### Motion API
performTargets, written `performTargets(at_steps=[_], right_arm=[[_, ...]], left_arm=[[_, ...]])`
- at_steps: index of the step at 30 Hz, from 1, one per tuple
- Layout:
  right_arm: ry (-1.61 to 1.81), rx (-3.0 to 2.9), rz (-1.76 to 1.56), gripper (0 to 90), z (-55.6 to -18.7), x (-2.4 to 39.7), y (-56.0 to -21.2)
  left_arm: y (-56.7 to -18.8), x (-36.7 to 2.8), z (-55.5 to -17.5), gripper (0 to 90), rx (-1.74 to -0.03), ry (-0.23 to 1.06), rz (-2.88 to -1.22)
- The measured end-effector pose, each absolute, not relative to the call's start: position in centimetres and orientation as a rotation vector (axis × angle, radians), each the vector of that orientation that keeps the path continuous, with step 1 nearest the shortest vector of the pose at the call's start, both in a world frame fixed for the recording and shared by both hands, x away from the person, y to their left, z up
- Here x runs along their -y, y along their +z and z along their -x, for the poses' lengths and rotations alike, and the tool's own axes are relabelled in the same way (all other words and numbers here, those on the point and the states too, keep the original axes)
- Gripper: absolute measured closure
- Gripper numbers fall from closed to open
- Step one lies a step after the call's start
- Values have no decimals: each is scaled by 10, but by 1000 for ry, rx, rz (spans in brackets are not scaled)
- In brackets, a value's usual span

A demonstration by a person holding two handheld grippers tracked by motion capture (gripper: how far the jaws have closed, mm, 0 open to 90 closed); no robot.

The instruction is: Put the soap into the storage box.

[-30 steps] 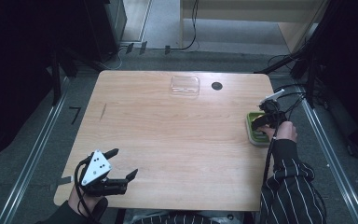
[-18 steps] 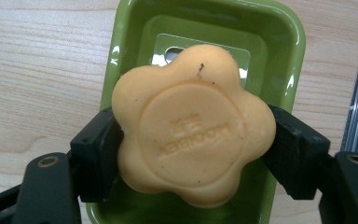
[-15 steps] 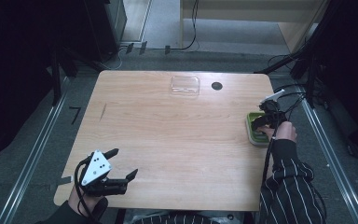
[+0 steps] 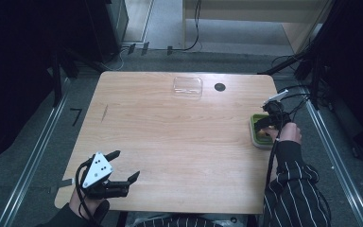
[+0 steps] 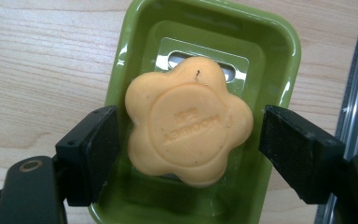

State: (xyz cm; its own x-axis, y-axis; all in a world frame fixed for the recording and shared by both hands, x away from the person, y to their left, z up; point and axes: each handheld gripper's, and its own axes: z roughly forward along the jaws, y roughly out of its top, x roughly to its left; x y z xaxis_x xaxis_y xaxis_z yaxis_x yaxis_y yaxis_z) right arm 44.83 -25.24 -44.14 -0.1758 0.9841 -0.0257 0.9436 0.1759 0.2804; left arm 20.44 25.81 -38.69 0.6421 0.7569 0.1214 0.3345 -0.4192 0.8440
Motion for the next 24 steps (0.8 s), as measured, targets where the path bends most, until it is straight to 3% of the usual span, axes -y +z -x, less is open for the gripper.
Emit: performTargets(at_steps=[24], right_arm=[[243,-2396,-1726,57,-409,228,-424]], left_arm=[[-387,-258,-205,136,-850,632,-2016]])
